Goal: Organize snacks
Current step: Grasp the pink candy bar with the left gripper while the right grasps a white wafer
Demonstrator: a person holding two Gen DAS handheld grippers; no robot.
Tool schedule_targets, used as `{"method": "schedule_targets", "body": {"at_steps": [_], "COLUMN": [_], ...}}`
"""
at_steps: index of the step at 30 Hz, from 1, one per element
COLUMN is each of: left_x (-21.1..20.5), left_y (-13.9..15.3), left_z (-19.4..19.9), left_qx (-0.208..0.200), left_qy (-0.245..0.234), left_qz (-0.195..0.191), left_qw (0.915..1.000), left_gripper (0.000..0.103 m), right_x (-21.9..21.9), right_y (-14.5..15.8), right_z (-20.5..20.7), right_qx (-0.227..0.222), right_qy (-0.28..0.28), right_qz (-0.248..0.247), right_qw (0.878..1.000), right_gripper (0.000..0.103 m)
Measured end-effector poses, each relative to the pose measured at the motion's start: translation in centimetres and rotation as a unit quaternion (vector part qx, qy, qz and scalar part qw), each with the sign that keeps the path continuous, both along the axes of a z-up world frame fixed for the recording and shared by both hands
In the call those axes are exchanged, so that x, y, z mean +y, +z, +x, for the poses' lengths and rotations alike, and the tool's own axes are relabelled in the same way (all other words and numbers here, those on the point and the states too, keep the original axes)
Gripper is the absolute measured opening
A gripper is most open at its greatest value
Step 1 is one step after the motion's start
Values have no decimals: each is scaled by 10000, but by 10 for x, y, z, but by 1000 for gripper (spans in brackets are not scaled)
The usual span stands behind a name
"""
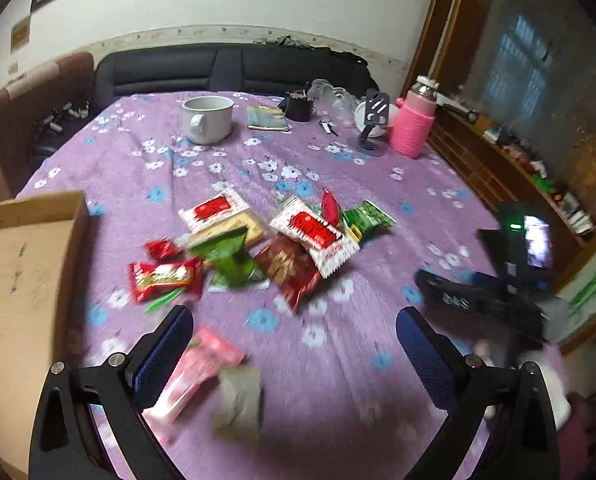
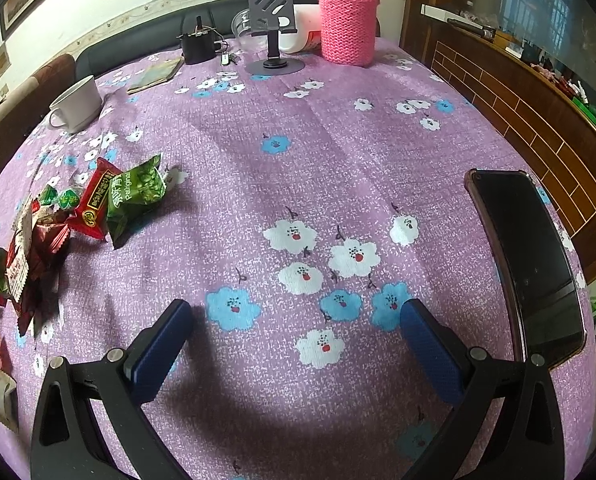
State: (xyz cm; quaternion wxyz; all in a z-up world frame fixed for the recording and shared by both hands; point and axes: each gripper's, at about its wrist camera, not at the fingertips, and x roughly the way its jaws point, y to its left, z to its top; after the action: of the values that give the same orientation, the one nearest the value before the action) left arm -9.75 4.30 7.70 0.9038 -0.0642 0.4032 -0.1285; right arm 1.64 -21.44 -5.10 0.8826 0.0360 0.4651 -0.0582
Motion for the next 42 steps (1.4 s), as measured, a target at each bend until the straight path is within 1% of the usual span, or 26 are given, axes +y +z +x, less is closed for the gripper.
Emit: {"method": "schedule_targets", "body": {"at_steps": [1, 2, 4, 6, 8, 9, 10, 12, 13, 15, 16, 17, 18, 19, 21, 22, 24, 26, 27, 28, 29, 30, 31, 33, 39, 42], "left_x": [11, 24, 50, 77, 106, 116, 127, 135, 137, 134, 132, 131, 131, 132, 133, 134, 131, 127, 126, 123, 119, 116, 110, 96, 64, 47], "left_y": [3, 6, 13, 19, 21, 20, 19, 13, 9, 1, -2, -6, -8, -9, -11, -10, -11, -12, -12, -13, -13, -14, -16, -21, -40, -50], "left_z": [-5, -10, -22, -32, -38, -39, -40, -38, -37, -32, -31, -29, -29, -29, -29, -30, -29, -28, -28, -27, -27, -26, -25, -23, -9, 0], "left_qx": [89, 120, -41, -271, -327, -316, -296, -246, -213, -136, -94, -32, -4, 16, 32, 37, 93, 116, 111, 117, 137, 158, 183, 252, 483, 539], "left_qy": [-35, -28, 208, 548, 808, 915, 1031, 1113, 1110, 1097, 1091, 1076, 1061, 1047, 1023, 990, 846, 770, 743, 672, 584, 495, 382, 204, -153, -263], "left_qz": [-81, -141, -174, -239, -355, -395, -437, -471, -494, -478, -487, -556, -628, -676, -640, -647, -626, -532, -504, -482, -465, -434, -357, -168, 301, 746], "left_qw": [9999, 9998, 9996, 9978, 9956, 9945, 9933, 9924, 9924, 9927, 9928, 9926, 9924, 9922, 9927, 9930, 9944, 9955, 9959, 9965, 9971, 9977, 9985, 9993, 9983, 9954], "left_gripper": [94, 92, 92, 92, 92, 92, 92, 92, 92, 92, 92, 92, 92, 92, 91, 87, 81, 78, 78, 78, 78, 78, 78, 78, 78, 78], "right_x": [0, 0, 0, 1, -1, -3, -3, 5, 14, 42, 62, 76, 98, 116, 144, 163, 185, 202, 207, 209, 210, 208, 205, 195, 162, 152], "right_y": [0, 0, 1, 1, 2, 6, 14, 33, 42, 57, 61, 62, 60, 57, 52, 48, 41, 34, 29, 23, 18, 18, 18, 15, 14, 15], "right_z": [0, 0, 0, -1, -2, -5, -14, -30, -38, -51, -57, -61, -67, -71, -76, -79, -80, -79, -78, -77, -78, -79, -80, -80, -79, -80], "right_qx": [6, 19, 63, 105, 223, 261, 110, -240, -366, -495, -471, -424, -337, -255, -127, -70, -18, 60, 136, 222, 308, 215, 219, 304, 328, 333], "right_qy": [3, 7, 21, 74, 103, -14, -83, 90, 293, 902, 1292, 1557, 1932, 2165, 2497, 2692, 2857, 2907, 2917, 2925, 2929, 2899, 2913, 2849, 2588, 2527], "right_qz": [0, -3, -28, -50, -20, -62, -61, 88, 200, 457, 611, 740, 954, 1049, 1099, 1096, 943, 710, 664, 654, 671, 612, 599, 838, 986, 1104], "right_qw": [10000, 10000, 10000, 9999, 9997, 9996, 9999, 9996, 9987, 9936, 9886, 9841, 9759, 9703, 9620, 9568, 9537, 9541, 9541, 9538, 9533, 9549, 9545, 9544, 9603, 9606], "right_gripper": [103, 103, 103, 103, 102, 93, 89, 89, 89, 89, 89, 89, 89, 87, 84, 81, 77, 68, 59, 47, 42, 28, 19, 19, 19, 19]}}
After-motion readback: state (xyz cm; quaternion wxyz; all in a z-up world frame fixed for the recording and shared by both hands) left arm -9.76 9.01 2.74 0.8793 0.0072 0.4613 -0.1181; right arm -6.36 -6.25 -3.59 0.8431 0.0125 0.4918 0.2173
